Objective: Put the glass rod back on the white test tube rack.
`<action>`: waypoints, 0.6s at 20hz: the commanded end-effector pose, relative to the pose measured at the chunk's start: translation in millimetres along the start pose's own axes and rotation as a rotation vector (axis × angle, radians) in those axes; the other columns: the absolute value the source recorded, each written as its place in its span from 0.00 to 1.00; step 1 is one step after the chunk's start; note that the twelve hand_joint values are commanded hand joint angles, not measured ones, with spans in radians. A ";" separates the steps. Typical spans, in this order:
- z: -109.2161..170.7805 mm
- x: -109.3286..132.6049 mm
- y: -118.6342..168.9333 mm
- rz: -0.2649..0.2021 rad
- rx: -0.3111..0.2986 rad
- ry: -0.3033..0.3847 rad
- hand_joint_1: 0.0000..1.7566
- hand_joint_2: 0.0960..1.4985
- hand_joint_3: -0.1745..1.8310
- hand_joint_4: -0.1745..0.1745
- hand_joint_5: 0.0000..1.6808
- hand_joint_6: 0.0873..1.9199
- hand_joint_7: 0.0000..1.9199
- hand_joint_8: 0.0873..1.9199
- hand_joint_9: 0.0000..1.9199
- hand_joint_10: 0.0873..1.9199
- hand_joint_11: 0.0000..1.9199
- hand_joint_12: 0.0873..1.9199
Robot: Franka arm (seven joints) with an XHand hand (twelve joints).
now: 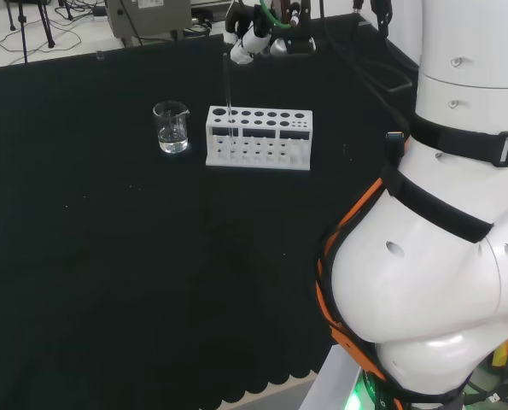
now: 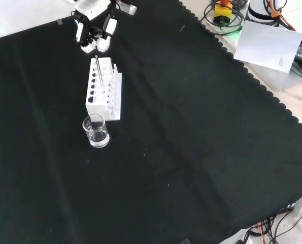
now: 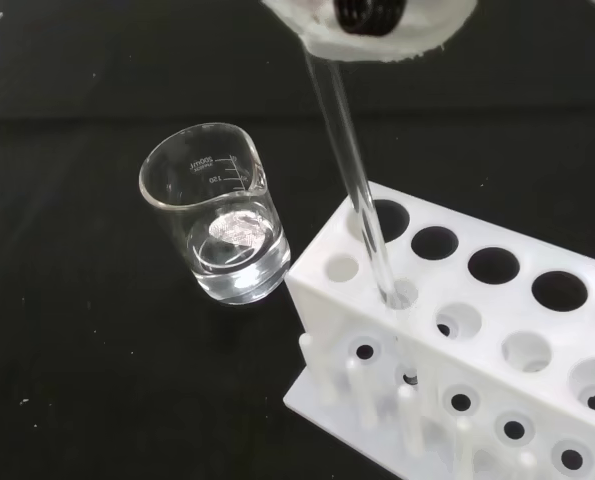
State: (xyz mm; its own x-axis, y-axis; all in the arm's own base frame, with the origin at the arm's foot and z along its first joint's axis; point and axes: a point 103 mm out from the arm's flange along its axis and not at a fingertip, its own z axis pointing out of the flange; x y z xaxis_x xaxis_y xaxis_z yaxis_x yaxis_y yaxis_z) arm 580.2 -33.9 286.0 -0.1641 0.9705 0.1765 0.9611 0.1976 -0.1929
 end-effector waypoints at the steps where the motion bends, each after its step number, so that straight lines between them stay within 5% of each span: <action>1: -12.7 -1.9 -13.0 0.006 -0.027 0.007 0.77 0.59 0.00 0.00 0.46 0.44 0.61 0.31 0.90 0.30 0.87 0.41; 12: -21.5 -3.5 -20.4 0.005 -0.048 0.003 0.77 0.59 0.00 0.00 0.47 0.43 0.60 0.32 0.90 0.32 0.86 0.43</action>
